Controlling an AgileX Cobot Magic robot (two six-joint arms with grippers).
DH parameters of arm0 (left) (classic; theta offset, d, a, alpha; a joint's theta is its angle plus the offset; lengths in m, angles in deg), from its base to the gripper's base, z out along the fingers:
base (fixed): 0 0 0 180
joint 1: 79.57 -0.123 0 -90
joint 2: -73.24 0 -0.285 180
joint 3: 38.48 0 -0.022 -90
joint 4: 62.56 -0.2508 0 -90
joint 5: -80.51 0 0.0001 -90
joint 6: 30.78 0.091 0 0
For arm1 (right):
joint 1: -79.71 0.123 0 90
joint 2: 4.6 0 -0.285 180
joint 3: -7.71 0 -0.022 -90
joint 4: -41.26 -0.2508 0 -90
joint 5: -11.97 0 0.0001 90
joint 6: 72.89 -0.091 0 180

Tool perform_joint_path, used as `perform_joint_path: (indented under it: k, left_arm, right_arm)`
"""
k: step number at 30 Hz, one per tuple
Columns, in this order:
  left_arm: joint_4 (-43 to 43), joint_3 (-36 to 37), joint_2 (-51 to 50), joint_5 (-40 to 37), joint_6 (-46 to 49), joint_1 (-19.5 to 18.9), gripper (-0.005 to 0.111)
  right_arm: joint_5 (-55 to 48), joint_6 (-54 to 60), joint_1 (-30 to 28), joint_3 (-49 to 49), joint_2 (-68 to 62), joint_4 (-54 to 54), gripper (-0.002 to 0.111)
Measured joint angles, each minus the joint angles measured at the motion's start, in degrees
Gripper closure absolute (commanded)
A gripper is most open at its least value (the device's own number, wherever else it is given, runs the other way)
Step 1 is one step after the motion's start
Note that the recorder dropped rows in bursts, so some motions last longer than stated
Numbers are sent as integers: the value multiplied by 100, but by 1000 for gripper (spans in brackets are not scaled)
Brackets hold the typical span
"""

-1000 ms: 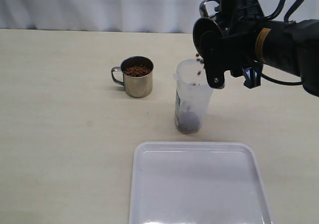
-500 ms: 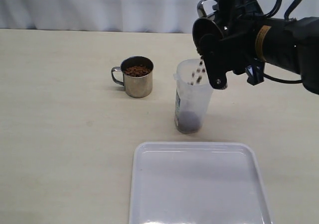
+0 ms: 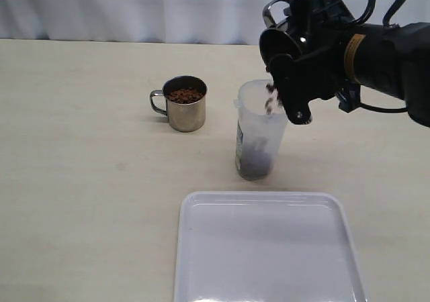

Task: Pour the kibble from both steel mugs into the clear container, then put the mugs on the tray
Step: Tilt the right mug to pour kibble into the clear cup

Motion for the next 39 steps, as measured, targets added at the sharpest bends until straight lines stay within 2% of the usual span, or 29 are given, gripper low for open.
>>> perform_joint_path:
  k: [13,39]
  left_arm:
    - [0,0,0,0,0,0,107]
    - [0,0,0,0,0,0,107]
  right_arm:
    - [84,249,0,-143,0,0,104]
    - [226,1704,0,-143,-10,0,104]
